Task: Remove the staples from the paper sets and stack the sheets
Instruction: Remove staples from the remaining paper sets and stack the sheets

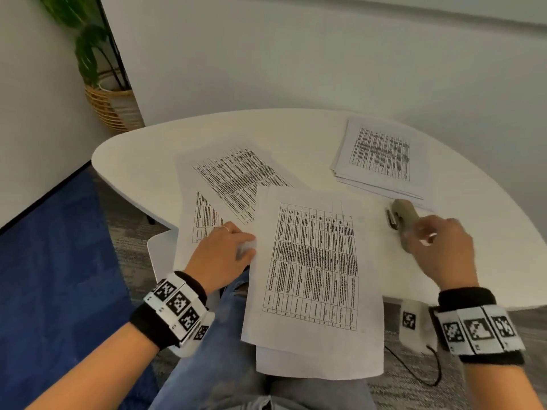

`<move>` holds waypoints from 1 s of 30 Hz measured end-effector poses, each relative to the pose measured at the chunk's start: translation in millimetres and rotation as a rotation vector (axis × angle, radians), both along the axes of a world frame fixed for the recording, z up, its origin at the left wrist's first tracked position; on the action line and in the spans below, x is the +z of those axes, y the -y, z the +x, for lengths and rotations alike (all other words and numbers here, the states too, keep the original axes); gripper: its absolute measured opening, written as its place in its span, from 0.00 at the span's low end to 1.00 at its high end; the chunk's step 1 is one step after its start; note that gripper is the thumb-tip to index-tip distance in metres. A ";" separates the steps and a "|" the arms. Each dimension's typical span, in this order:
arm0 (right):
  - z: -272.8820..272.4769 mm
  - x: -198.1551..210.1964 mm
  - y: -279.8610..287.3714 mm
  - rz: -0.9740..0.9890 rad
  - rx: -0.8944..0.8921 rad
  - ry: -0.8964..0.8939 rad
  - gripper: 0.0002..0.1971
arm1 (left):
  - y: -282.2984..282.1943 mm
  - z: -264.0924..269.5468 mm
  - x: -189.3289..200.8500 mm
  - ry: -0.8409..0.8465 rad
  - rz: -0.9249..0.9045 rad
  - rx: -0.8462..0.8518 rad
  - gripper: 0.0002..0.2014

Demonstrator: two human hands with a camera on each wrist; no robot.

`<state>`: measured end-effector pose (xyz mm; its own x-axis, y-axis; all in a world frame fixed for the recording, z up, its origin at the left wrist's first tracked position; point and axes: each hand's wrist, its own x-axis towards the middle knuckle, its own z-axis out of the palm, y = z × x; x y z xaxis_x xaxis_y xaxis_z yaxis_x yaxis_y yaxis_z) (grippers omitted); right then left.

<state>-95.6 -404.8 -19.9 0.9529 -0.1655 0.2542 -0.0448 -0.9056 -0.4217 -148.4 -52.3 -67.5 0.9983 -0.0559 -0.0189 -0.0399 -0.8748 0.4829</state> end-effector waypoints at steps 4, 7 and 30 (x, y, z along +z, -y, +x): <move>-17.5 -22.9 -33.7 -0.012 0.149 -0.497 0.27 | 11.3 -6.5 12.6 -0.068 0.051 0.079 0.12; -18.7 -27.3 -51.8 -0.035 0.147 -0.539 0.37 | 21.2 -11.9 19.3 -0.198 -0.030 0.103 0.18; -17.6 34.5 -43.3 1.254 0.433 -0.002 0.37 | 60.7 7.6 111.7 0.445 -0.638 -0.020 0.22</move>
